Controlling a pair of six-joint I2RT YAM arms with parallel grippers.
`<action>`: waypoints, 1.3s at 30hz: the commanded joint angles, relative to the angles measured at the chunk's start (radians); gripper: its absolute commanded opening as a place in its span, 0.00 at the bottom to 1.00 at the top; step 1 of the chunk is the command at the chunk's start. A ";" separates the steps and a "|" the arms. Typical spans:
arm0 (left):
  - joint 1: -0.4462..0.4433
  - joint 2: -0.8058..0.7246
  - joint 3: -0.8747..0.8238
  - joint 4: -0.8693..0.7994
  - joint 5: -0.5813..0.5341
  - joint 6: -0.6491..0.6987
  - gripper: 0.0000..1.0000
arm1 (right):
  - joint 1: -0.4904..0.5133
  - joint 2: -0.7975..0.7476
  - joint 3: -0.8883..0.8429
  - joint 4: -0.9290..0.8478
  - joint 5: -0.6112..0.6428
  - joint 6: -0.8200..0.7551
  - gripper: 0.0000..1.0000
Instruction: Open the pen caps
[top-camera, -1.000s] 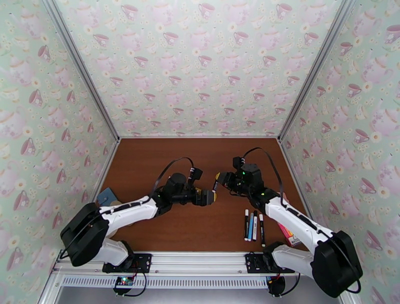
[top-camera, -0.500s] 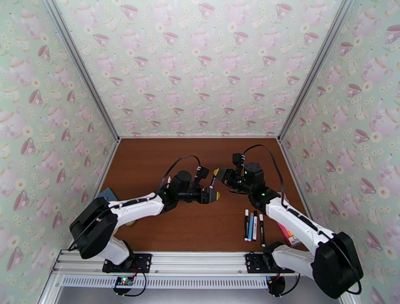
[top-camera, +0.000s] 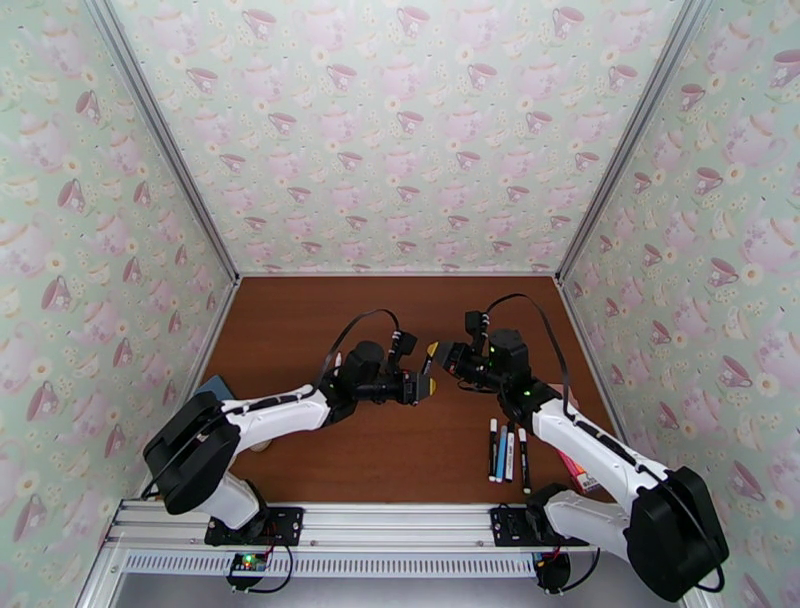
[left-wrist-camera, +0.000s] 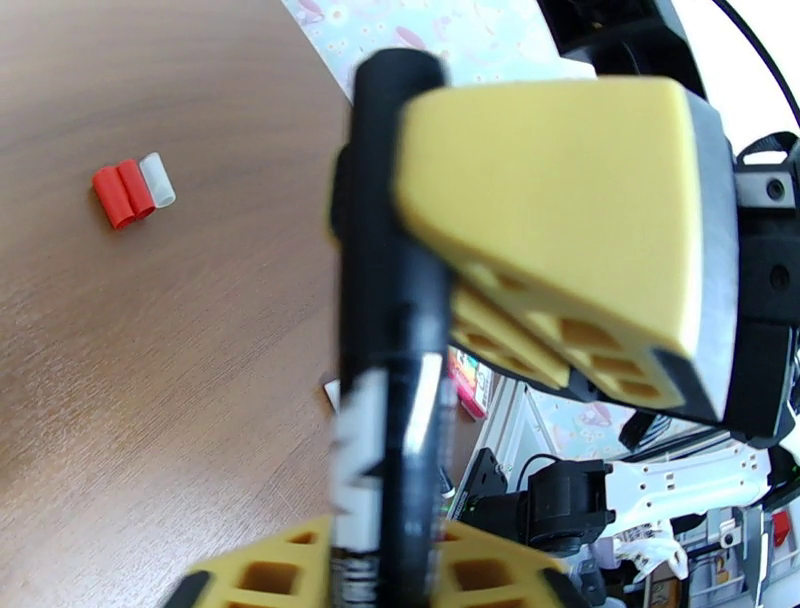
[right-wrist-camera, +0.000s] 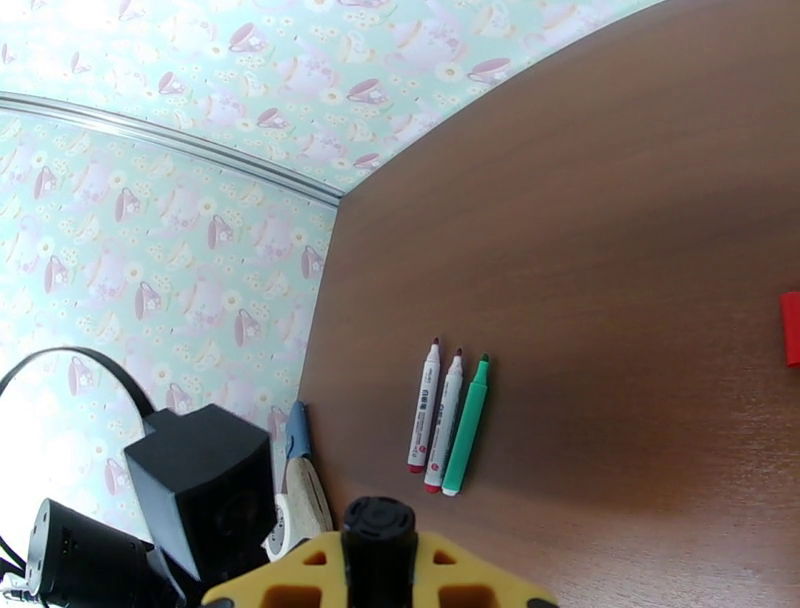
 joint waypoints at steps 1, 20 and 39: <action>0.004 -0.008 0.009 -0.026 -0.047 0.060 0.08 | 0.007 -0.029 -0.001 -0.016 0.008 0.001 0.16; -0.005 -0.078 -0.051 -0.078 0.028 0.243 0.04 | 0.003 0.036 0.085 -0.097 -0.172 -0.061 0.40; -0.029 -0.040 0.000 -0.107 0.030 0.233 0.04 | 0.017 0.075 0.084 -0.059 -0.166 -0.046 0.34</action>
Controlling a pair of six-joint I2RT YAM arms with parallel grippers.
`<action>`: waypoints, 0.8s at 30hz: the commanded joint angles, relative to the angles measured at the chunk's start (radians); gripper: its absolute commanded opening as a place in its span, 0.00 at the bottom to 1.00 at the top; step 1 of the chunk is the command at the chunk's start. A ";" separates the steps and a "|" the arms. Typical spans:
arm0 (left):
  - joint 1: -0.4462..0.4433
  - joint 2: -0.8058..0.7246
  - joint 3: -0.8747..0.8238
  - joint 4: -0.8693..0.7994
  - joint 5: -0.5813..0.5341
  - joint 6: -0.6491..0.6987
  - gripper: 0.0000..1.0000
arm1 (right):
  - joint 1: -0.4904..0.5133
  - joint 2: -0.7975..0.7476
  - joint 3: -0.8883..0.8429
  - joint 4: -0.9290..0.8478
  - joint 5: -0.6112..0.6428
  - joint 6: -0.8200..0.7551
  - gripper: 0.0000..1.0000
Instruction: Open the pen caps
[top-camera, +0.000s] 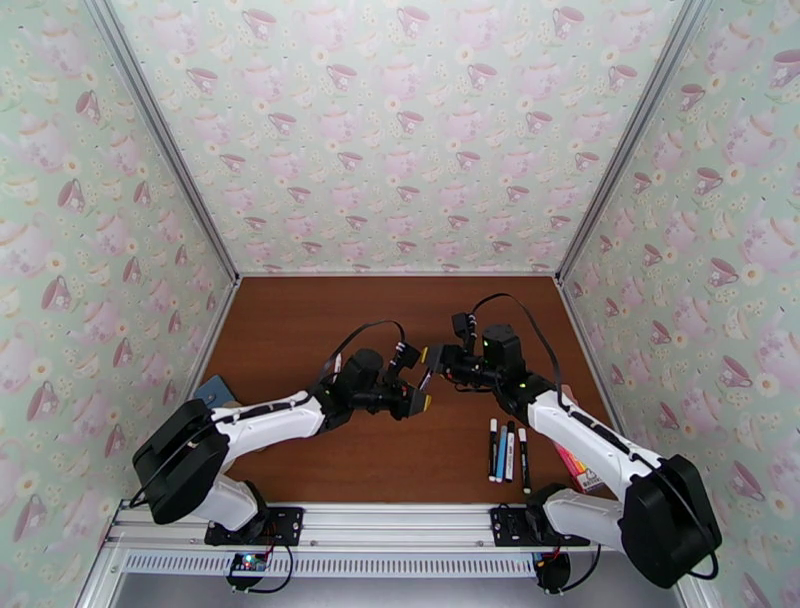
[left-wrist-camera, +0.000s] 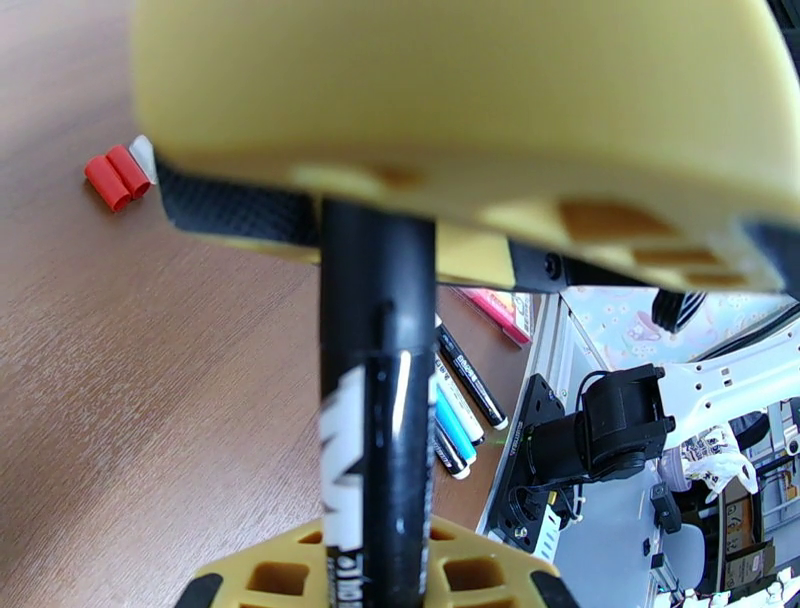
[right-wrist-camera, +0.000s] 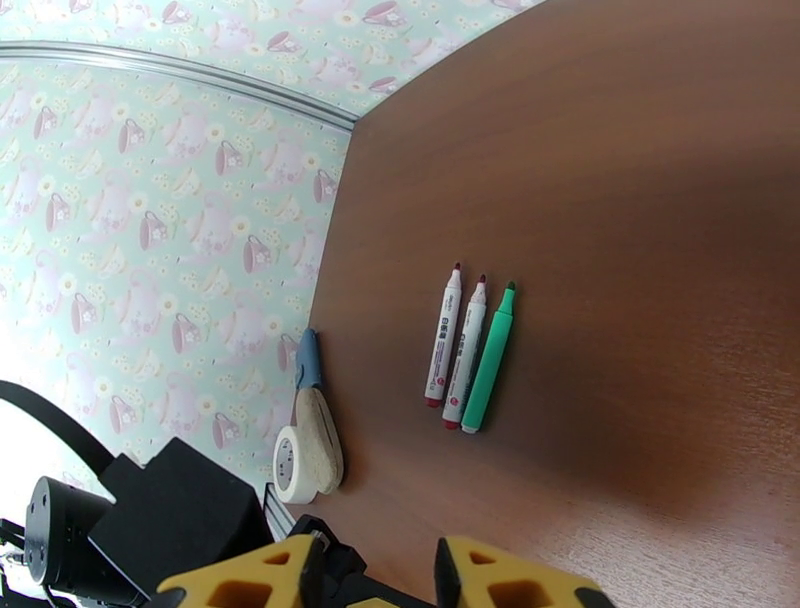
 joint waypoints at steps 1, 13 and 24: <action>-0.004 0.017 0.043 -0.009 0.017 0.008 0.04 | 0.010 0.015 0.021 0.026 -0.016 0.001 0.33; -0.015 0.012 0.061 -0.128 -0.082 0.053 0.03 | 0.009 0.018 0.040 -0.031 0.058 -0.009 0.05; -0.032 -0.044 0.003 -0.147 -0.089 0.064 0.00 | 0.006 -0.005 0.069 -0.057 0.076 -0.013 0.00</action>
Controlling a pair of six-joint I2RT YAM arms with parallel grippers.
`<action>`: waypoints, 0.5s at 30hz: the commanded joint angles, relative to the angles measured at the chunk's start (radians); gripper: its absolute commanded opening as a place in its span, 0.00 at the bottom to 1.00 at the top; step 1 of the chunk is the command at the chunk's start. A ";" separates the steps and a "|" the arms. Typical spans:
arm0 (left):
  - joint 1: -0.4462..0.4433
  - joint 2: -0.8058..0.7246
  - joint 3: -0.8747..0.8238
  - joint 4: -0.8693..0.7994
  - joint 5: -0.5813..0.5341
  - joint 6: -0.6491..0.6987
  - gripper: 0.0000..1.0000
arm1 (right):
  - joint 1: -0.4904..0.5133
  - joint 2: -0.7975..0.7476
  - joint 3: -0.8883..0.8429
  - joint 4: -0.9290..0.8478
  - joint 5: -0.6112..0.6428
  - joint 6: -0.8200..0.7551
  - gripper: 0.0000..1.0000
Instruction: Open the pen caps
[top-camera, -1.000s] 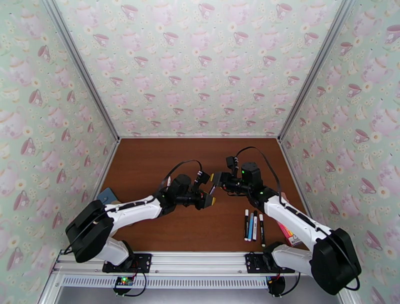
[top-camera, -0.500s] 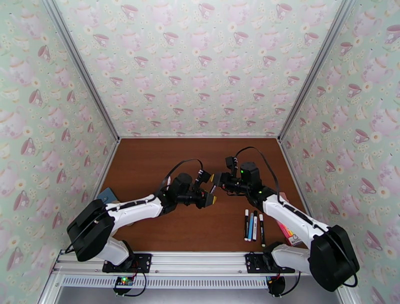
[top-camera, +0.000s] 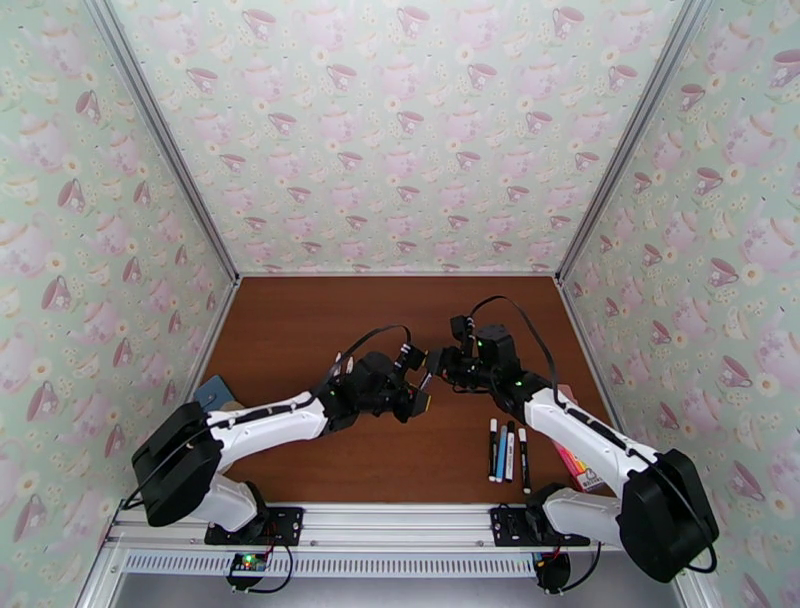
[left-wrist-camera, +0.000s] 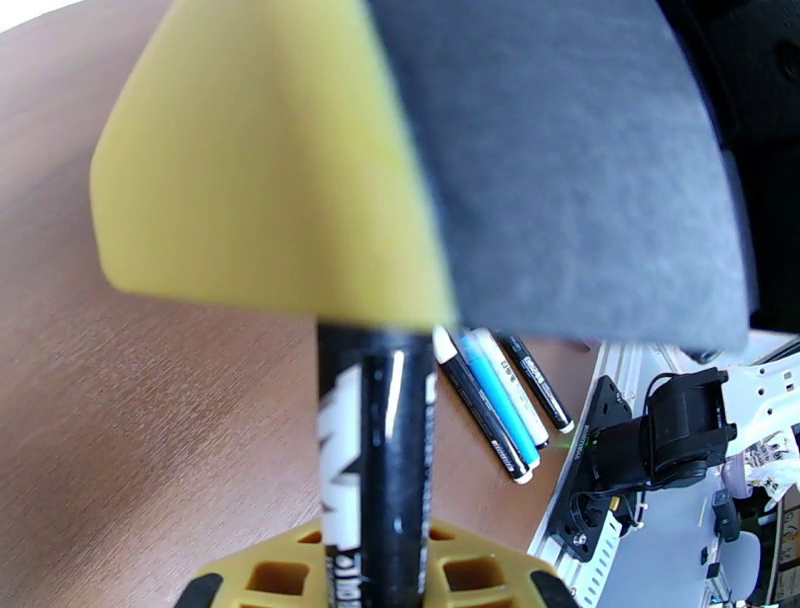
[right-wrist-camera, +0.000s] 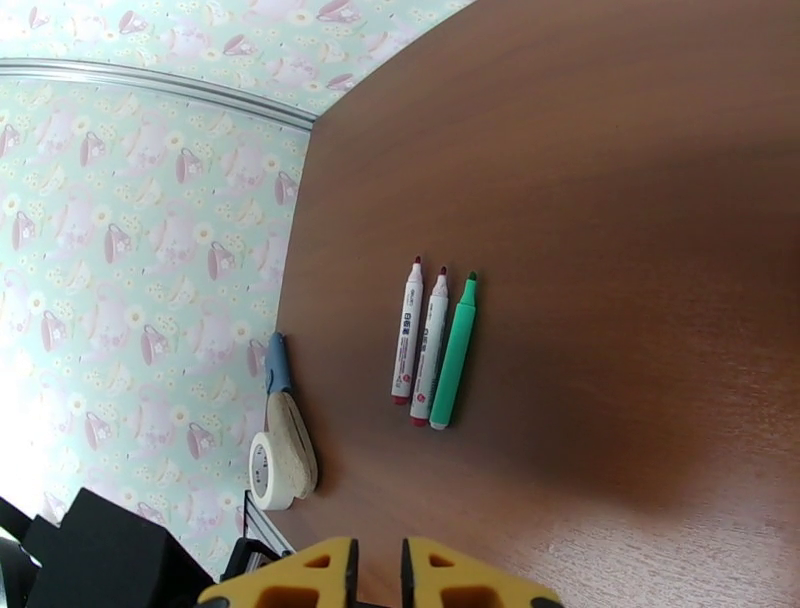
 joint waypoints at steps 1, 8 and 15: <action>0.030 -0.028 -0.056 0.020 0.149 -0.033 0.00 | -0.014 -0.023 0.048 0.014 -0.003 -0.021 0.00; 0.083 -0.058 -0.102 0.170 0.415 -0.131 0.02 | -0.034 -0.073 0.037 0.092 -0.073 -0.021 0.00; 0.059 -0.051 -0.071 0.026 0.266 -0.044 0.02 | -0.055 -0.099 0.034 0.097 -0.048 -0.015 0.00</action>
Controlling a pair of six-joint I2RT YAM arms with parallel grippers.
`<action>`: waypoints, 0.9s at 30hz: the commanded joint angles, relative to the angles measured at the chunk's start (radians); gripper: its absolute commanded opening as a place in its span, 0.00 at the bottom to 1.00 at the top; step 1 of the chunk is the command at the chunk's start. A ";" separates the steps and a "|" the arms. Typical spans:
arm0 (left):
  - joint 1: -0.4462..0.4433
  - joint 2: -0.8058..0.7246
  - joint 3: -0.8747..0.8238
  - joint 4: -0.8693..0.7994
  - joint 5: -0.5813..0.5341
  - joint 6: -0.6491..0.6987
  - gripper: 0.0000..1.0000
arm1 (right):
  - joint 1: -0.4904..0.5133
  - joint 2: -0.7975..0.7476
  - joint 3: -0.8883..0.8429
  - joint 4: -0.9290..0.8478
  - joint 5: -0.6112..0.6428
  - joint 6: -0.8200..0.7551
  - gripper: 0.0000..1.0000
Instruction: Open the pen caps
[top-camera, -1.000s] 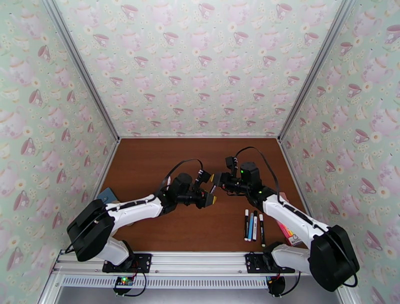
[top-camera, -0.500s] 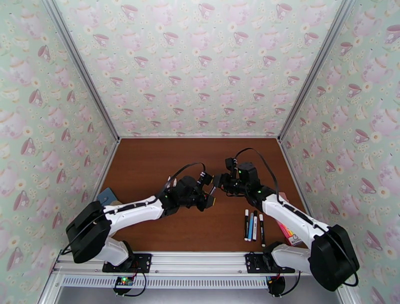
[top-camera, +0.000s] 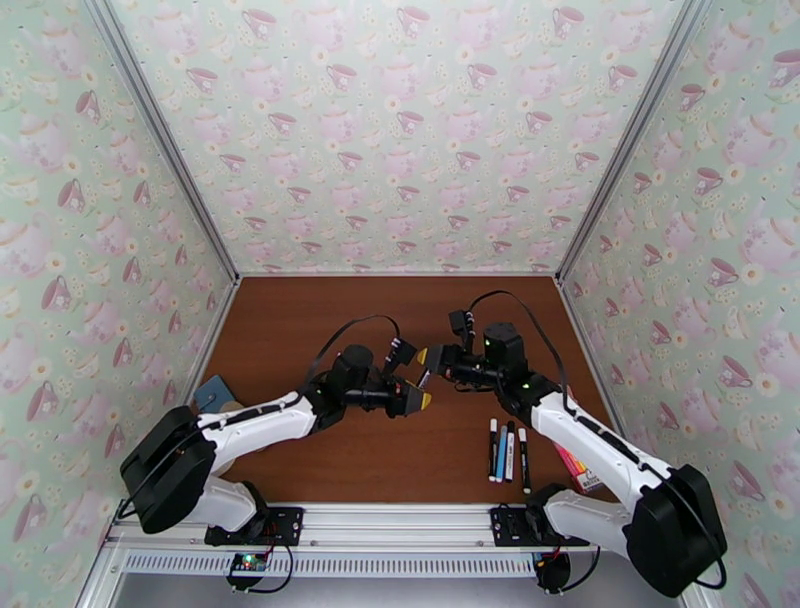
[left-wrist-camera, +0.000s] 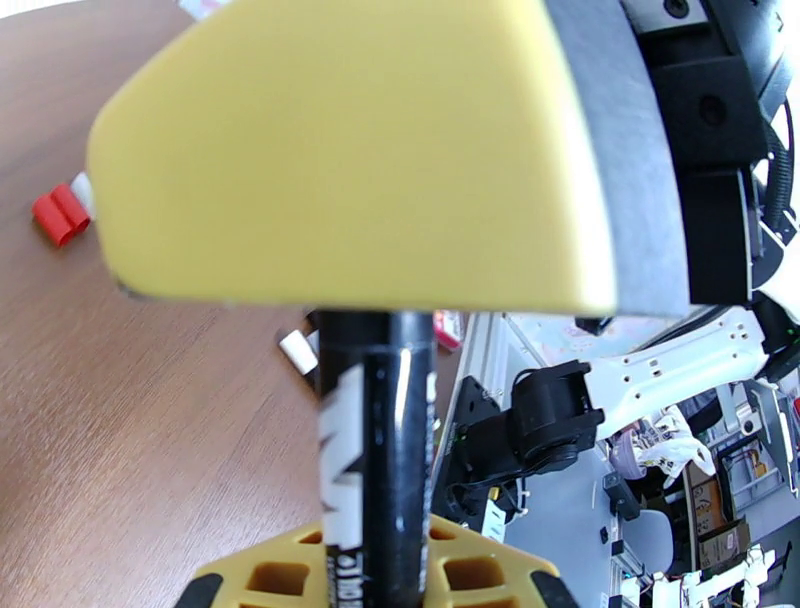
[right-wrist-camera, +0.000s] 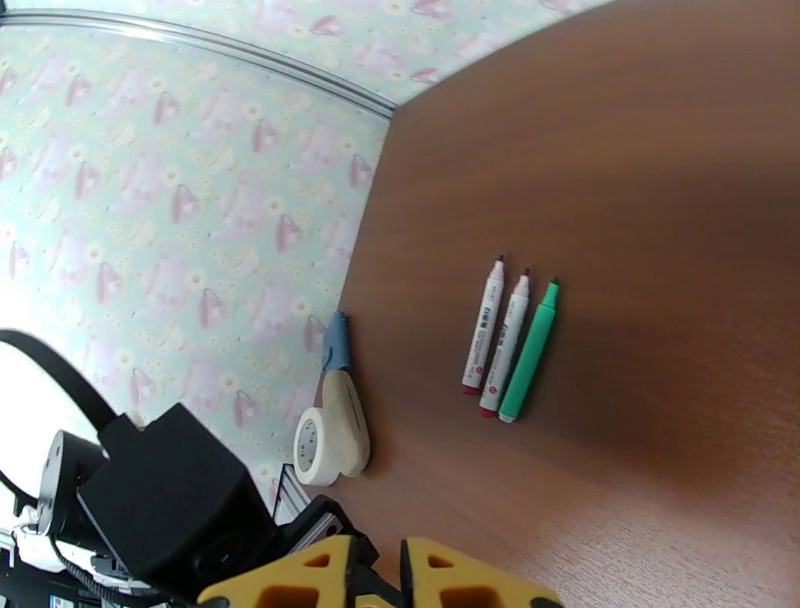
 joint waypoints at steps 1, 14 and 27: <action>-0.030 -0.017 0.004 -0.194 -0.099 0.079 0.02 | -0.043 -0.031 0.033 0.040 0.076 0.004 0.00; -0.054 -0.064 0.054 -0.272 -0.269 0.127 0.01 | -0.045 -0.040 0.020 0.070 0.115 -0.012 0.00; -0.051 -0.045 0.079 -0.368 -0.246 0.172 0.01 | -0.060 -0.029 0.071 0.009 0.139 0.010 0.00</action>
